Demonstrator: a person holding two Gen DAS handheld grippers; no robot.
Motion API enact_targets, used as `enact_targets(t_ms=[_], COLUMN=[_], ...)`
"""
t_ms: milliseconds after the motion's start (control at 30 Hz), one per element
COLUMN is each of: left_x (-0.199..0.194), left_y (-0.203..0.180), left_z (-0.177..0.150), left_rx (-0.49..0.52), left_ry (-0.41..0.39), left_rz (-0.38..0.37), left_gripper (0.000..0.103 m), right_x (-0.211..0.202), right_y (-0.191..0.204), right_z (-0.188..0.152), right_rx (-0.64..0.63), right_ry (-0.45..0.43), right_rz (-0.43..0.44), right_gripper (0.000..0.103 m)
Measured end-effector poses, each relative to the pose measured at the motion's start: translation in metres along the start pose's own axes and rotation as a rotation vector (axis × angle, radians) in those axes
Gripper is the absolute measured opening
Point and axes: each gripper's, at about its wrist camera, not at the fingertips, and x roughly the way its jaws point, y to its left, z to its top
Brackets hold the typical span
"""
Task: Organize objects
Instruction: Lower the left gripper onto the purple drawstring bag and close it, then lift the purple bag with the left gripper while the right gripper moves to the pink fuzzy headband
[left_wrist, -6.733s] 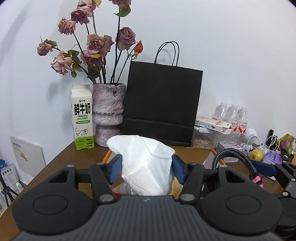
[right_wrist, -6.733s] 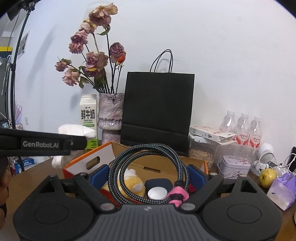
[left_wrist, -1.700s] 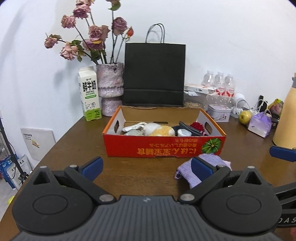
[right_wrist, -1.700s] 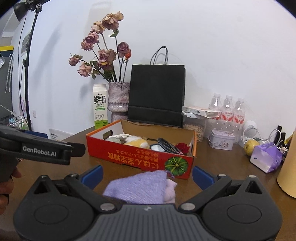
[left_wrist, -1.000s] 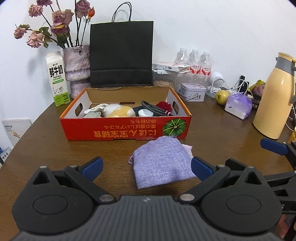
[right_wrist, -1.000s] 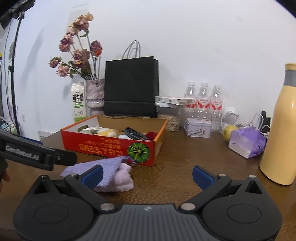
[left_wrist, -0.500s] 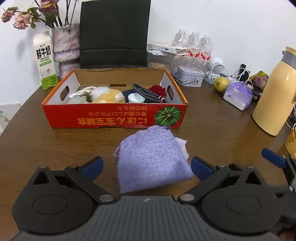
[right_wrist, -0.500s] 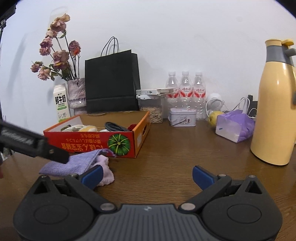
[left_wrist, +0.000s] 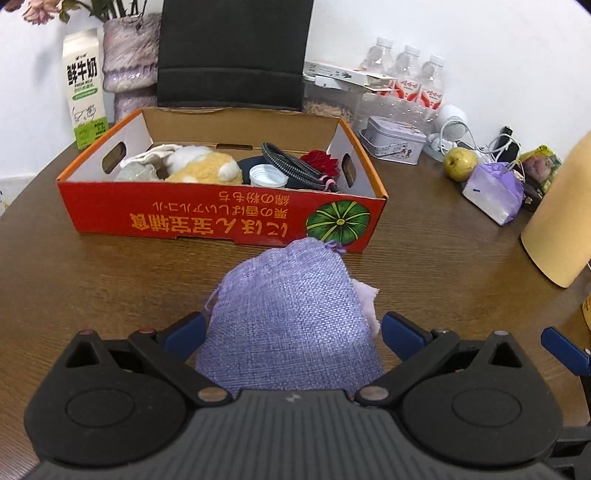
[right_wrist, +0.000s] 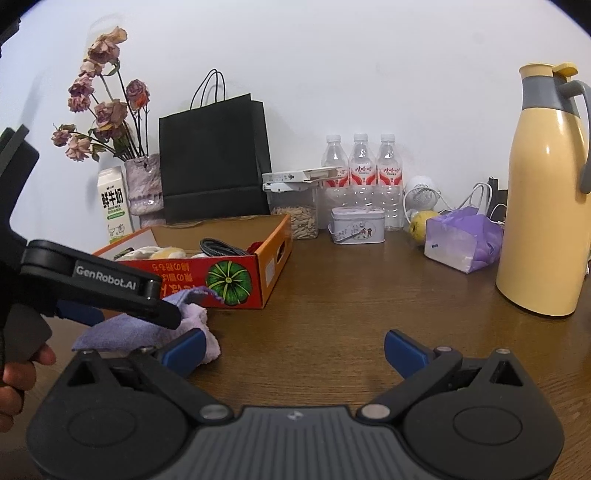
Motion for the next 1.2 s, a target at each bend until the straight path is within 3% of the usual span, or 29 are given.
enact_targets(t_ms=[267,400,500,667,700,900,1200], left_x=[0.007,0.005,0.004,-0.004,-0.006,-0.023,-0.058], left_y=[-0.001,-0.001,0.001,0.004,0.005,0.015,0.04], left_z=[-0.007,-0.01,-0.012,-0.017,-0.018,-0.024,-0.035], left_rx=[-0.002,0.008,0.013,0.037,0.043,0.071,0.1], left_ry=[0.014,0.007,0.005,-0.01,-0.017,-0.072,-0.204], left_rz=[-0.008,-0.018,-0.031,-0.041,-0.041,-0.042,-0.014], left_gripper=[0.103,0.098,0.09,0.068,0.059,0.036,0.029], right_x=[0.003,0.003,0.004,0.005,0.005,0.006,0.009], right_y=[0.0,-0.001,-0.001,-0.001,-0.001,-0.003,-0.003], right_z=[-0.001,-0.001,-0.001,-0.001,-0.001,-0.002,-0.004], right_rx=[0.002,0.005,0.005,0.009,0.01,0.012,0.01], right_ry=[0.01,0.014,0.017,0.022,0.022,0.028,0.045], right_rz=[-0.002,-0.004,-0.005,-0.008,-0.008,-0.009,-0.018], right_gripper=[0.103,0.103,0.103,0.103,0.103,0.103,0.103])
